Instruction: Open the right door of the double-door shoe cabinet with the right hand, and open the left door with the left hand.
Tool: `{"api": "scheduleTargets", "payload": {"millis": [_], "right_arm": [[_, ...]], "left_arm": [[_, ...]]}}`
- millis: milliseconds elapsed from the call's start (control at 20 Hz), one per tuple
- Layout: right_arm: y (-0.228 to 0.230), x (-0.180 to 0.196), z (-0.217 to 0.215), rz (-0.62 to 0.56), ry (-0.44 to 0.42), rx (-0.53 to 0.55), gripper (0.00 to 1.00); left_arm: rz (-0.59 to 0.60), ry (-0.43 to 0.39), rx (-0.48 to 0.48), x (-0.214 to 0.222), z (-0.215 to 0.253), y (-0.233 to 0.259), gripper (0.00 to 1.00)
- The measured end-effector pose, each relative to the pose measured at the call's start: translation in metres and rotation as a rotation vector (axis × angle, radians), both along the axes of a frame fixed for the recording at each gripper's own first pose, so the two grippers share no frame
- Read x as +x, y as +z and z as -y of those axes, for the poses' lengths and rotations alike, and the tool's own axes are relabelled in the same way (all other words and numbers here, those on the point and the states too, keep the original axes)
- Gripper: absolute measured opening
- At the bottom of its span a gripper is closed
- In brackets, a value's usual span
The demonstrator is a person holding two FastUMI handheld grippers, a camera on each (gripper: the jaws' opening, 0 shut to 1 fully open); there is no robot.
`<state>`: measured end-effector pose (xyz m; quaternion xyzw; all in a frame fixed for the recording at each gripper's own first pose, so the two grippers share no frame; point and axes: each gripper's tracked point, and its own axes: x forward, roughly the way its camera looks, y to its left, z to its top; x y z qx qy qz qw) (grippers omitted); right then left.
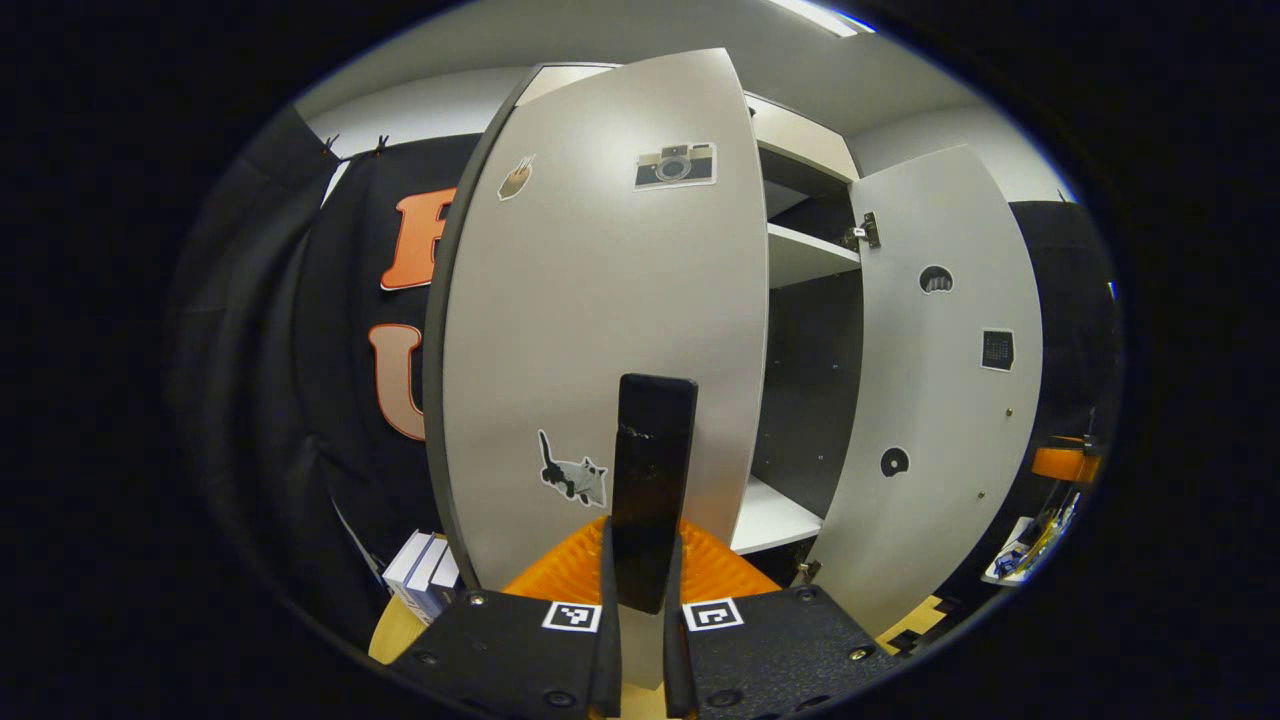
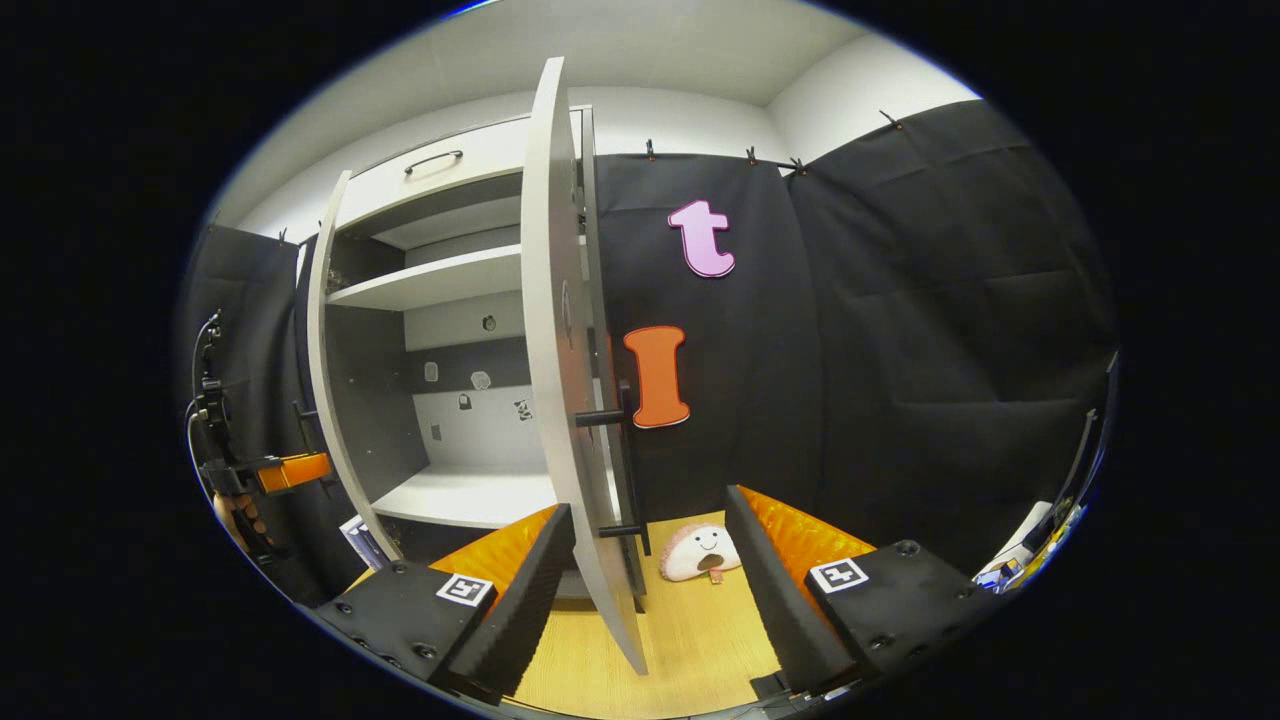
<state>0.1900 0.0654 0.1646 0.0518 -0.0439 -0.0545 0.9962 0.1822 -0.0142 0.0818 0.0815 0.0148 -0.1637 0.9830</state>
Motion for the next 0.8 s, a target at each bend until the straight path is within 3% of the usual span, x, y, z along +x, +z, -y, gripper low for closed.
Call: {"api": "scheduleTargets", "payload": {"millis": [250, 500, 650, 700, 750, 800], "right_arm": [[0.002, 0.000, -0.004, 0.012, 0.012, -0.010, 0.92], [0.003, 0.002, -0.011, 0.018, 0.030, -0.020, 0.91], [0.004, 0.002, -0.016, 0.019, 0.044, -0.020, 0.91], [0.003, 0.001, -0.017, 0.023, 0.049, -0.020, 1.00], [0.004, 0.001, -0.019, 0.026, 0.053, -0.019, 0.92], [0.005, 0.003, -0.021, 0.028, 0.058, -0.019, 0.91]], "left_arm": [[0.002, 0.010, -0.004, -0.017, -0.022, 0.004, 0.17], [0.032, 0.079, 0.000, -0.032, -0.056, 0.014, 0.16], [0.058, 0.120, 0.043, -0.037, -0.072, 0.017, 0.10], [0.067, 0.136, 0.055, -0.038, -0.079, 0.019, 0.09], [0.071, 0.154, 0.053, -0.040, -0.086, 0.021, 0.06], [0.073, 0.169, 0.038, -0.040, -0.093, 0.023, 0.06]]}}
